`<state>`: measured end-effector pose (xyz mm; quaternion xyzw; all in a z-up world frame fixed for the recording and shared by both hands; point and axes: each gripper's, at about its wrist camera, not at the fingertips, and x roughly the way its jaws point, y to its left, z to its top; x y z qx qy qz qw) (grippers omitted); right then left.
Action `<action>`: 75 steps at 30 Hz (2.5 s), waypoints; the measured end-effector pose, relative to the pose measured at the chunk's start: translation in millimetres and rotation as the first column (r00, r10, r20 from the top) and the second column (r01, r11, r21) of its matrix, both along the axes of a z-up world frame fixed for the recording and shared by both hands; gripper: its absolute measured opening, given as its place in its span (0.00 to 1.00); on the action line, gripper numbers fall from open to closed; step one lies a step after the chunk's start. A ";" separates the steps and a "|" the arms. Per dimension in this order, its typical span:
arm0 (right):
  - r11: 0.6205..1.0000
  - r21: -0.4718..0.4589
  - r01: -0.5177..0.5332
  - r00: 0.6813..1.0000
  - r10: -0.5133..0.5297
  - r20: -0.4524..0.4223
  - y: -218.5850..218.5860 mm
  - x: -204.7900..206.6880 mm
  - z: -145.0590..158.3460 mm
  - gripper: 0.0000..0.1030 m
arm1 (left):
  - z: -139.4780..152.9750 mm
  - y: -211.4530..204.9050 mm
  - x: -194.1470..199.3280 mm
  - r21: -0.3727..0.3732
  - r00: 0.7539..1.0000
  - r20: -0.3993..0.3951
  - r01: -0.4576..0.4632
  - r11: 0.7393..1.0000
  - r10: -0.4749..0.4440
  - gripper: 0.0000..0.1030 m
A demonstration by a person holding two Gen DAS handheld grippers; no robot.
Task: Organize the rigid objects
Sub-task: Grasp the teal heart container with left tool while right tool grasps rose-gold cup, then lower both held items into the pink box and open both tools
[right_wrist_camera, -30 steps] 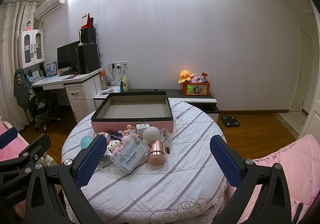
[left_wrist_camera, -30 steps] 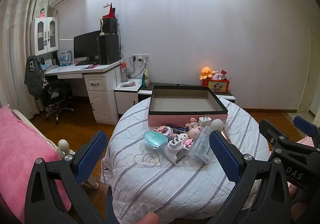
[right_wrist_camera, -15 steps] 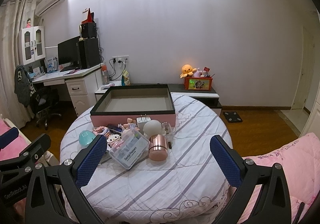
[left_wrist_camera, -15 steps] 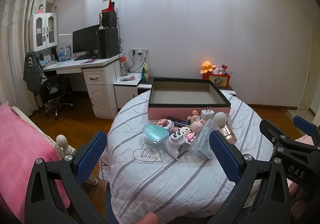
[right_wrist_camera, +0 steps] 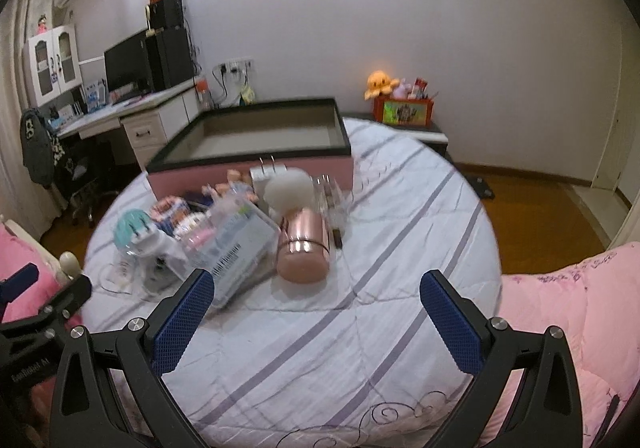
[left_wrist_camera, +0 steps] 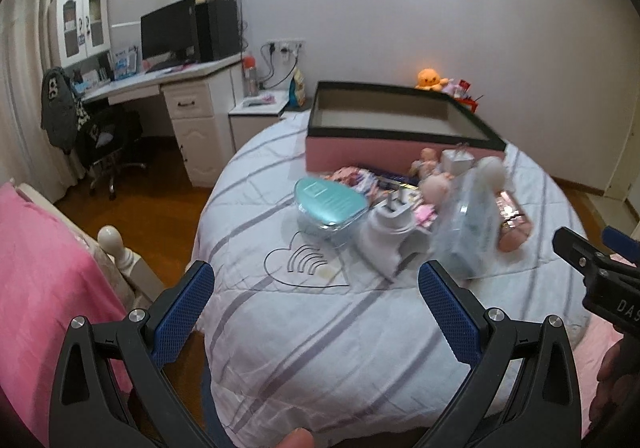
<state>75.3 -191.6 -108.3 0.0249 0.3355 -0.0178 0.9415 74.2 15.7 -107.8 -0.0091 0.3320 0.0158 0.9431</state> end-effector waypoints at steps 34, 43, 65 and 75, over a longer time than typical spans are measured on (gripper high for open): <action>0.993 0.068 -0.098 0.981 0.108 -0.163 -4.6 99.4 -52.4 0.66 | -49.6 20.7 115.6 -0.063 0.993 -0.083 0.076 0.995 -0.082 0.70; 0.987 0.120 -0.109 0.983 0.125 -0.137 -14.8 89.6 -49.9 0.49 | -46.0 35.7 96.1 -0.079 0.996 -0.056 0.069 0.994 -0.074 0.70; 0.967 0.143 -0.209 0.978 0.207 0.025 -6.5 69.0 21.9 0.47 | 27.6 27.9 78.2 -0.066 0.989 0.090 0.122 0.990 -0.115 0.70; 0.961 0.101 -0.257 0.966 0.258 0.009 10.1 166.5 38.8 0.47 | 60.2 -6.4 155.7 -0.021 0.978 0.109 0.182 0.983 -0.178 0.70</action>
